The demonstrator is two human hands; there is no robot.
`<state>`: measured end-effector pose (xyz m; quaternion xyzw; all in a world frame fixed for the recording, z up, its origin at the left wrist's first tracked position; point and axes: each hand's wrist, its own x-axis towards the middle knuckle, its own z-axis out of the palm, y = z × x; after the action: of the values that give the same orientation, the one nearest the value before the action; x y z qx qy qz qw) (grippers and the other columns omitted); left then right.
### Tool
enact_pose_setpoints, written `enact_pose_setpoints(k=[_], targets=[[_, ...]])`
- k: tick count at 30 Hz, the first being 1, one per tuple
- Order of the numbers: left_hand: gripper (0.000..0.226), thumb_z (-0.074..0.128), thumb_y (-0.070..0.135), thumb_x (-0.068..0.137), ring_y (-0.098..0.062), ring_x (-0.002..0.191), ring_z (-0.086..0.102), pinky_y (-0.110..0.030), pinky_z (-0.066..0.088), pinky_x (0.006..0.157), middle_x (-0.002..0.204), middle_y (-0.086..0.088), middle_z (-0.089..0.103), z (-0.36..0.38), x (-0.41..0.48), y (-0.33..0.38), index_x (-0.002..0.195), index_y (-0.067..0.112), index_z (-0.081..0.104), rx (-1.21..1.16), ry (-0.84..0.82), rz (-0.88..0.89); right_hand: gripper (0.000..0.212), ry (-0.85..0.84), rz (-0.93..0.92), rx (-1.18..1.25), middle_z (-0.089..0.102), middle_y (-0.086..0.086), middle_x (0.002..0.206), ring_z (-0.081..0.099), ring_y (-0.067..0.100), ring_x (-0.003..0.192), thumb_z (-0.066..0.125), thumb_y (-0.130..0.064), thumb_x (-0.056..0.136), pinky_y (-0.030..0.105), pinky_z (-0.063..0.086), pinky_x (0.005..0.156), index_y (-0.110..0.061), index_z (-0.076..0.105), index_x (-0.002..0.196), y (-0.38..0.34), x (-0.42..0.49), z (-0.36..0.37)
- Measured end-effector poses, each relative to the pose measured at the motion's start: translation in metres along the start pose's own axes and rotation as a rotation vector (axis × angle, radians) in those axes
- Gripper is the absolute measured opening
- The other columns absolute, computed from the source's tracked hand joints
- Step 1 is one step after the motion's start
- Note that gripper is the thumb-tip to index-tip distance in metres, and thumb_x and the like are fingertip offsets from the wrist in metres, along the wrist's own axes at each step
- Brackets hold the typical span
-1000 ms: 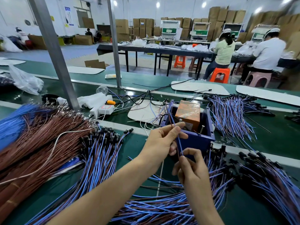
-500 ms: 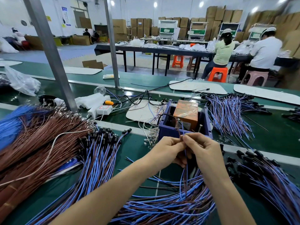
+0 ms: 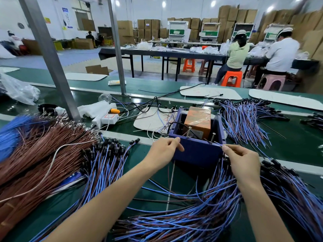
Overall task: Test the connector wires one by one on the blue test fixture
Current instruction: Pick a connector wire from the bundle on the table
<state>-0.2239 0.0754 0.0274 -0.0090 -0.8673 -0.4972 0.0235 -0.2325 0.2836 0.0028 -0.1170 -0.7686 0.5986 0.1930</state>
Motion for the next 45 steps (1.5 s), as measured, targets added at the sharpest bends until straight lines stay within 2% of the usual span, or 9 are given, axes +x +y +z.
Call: enact_pose_setpoints(k=[4,18,25,31,34,38,40,42,45], targets=[[0.045,0.043,0.036,0.099,-0.010,0.047,0.039,-0.027,0.031,0.054,0.042,0.006,0.035,0.000,0.010,-0.005,0.067,0.021,0.071,0.113,0.019,-0.028,0.008,-0.002,-0.017,-0.042,0.067,-0.013,0.072,0.059,0.000,0.072,0.072,-0.023,0.084,0.016,0.040,0.059,-0.027,0.071,0.077,-0.001,0.003,0.002],[0.044,0.042,0.035,0.099,-0.003,0.046,0.040,-0.022,0.028,0.052,0.033,0.013,0.041,-0.003,0.017,-0.016,0.068,0.021,0.070,0.095,0.057,-0.054,0.019,-0.025,-0.038,0.017,0.067,-0.009,0.074,0.059,0.002,0.072,0.070,-0.021,0.086,0.013,0.040,0.057,-0.033,0.066,0.072,-0.008,0.002,0.005],[0.045,0.043,0.036,0.099,-0.006,0.056,0.045,-0.021,0.033,0.056,0.049,0.008,0.047,-0.001,0.020,-0.017,0.067,0.023,0.070,0.100,0.121,-0.038,0.005,-0.006,0.002,0.018,0.068,-0.005,0.074,0.059,0.013,0.071,0.070,-0.020,0.086,0.021,0.045,0.063,-0.021,0.073,0.082,-0.003,0.005,0.007],[0.045,0.042,0.038,0.100,-0.004,0.046,0.041,-0.023,0.030,0.052,0.032,0.009,0.040,-0.002,0.020,-0.016,0.068,0.022,0.070,0.098,0.120,-0.056,0.017,-0.021,0.008,0.041,0.068,-0.003,0.073,0.065,0.029,0.082,0.071,-0.020,0.085,0.044,0.052,0.086,-0.031,0.068,0.073,-0.011,-0.001,0.007],[0.045,0.041,0.039,0.100,-0.002,0.039,0.040,-0.023,0.029,0.051,0.031,0.011,0.040,-0.002,0.019,-0.015,0.069,0.023,0.070,0.089,0.113,-0.058,0.019,-0.031,0.007,0.034,0.068,-0.005,0.072,0.062,0.020,0.074,0.071,-0.020,0.085,0.045,0.052,0.087,-0.033,0.067,0.071,-0.014,-0.003,0.007],[0.044,0.041,0.037,0.100,-0.001,0.041,0.043,-0.023,0.031,0.053,0.034,0.010,0.041,-0.004,0.015,-0.012,0.072,0.021,0.072,0.081,0.105,-0.047,0.016,-0.020,0.003,0.063,0.069,-0.002,0.076,0.066,0.024,0.082,0.070,-0.019,0.087,0.032,0.052,0.076,-0.029,0.068,0.074,-0.016,-0.006,0.005],[0.039,0.044,0.032,0.100,-0.003,0.049,0.042,-0.024,0.032,0.056,0.043,0.011,0.041,-0.003,0.009,-0.012,0.078,0.019,0.073,0.006,0.083,-0.029,0.015,-0.004,-0.005,0.134,0.069,-0.003,0.074,0.061,0.007,0.064,0.065,-0.016,0.089,0.016,0.045,0.057,-0.024,0.072,0.079,-0.018,-0.013,0.002],[0.029,0.046,0.025,0.100,-0.006,0.052,0.041,-0.022,0.036,0.053,0.051,0.010,0.043,0.001,-0.003,-0.010,0.090,0.018,0.072,-0.210,-0.002,-0.017,0.019,-0.069,-0.027,0.223,0.061,-0.011,0.059,0.047,-0.001,0.044,0.060,-0.008,0.090,0.009,0.035,0.042,-0.020,0.074,0.085,-0.025,-0.029,0.004],[0.021,0.049,0.021,0.098,-0.004,0.048,0.043,-0.016,0.041,0.048,0.057,0.008,0.052,0.012,-0.029,-0.003,0.098,0.023,0.071,-0.592,-0.177,-0.004,0.019,-0.275,-0.138,0.265,0.060,-0.007,0.057,0.048,-0.001,0.045,0.057,0.001,0.089,0.011,0.039,0.044,-0.016,0.065,0.089,-0.038,-0.062,0.018]])
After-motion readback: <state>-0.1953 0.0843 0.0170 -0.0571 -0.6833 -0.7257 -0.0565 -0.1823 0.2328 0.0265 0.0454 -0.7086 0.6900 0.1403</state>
